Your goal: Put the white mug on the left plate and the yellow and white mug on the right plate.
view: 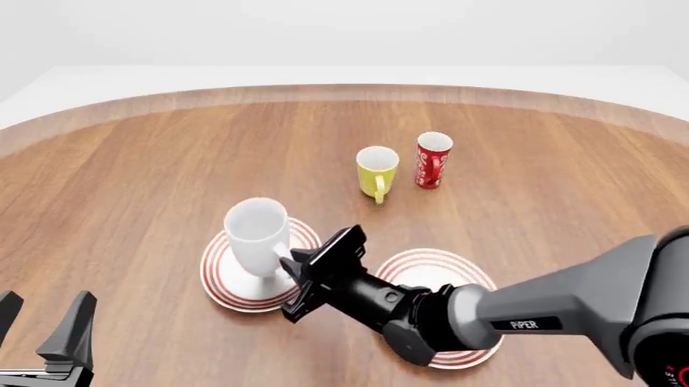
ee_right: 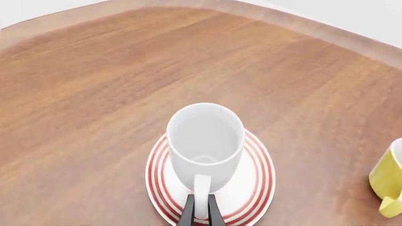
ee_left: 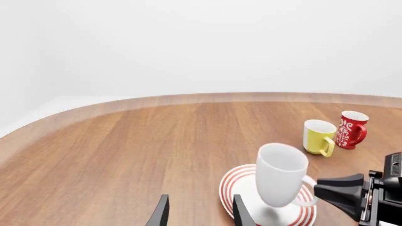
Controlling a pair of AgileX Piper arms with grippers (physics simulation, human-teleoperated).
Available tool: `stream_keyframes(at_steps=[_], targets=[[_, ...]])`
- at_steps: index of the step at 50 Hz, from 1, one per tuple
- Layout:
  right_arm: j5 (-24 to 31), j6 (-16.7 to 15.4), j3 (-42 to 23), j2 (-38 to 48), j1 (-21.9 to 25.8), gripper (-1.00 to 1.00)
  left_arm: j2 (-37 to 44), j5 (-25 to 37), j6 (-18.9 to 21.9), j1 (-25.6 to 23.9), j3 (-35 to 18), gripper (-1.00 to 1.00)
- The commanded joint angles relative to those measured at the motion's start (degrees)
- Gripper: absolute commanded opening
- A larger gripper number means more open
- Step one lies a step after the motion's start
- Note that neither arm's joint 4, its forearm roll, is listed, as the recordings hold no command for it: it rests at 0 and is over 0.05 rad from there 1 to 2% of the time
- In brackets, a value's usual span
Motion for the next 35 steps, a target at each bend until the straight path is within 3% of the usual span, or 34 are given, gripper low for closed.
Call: stream_keyframes(at_steps=[1,31,32,35], targets=[[0.15,0.51,-0.62,0.96,0.02,-1.0,0.0,0.0,0.0,0.0,0.0,1.0],[1.19,0.81,-1.86,3.15,-0.1,-1.0,0.0,0.0,0.0,0.0,0.0,1.0],[1.6,1.2,-2.15,3.42,0.1,1.0,0.0,0.0,0.0,0.0,0.0,1.0],[1.71,1.34,-2.24,3.55,0.19,1.0,0.0,0.0,0.0,0.0,0.0,1.0]])
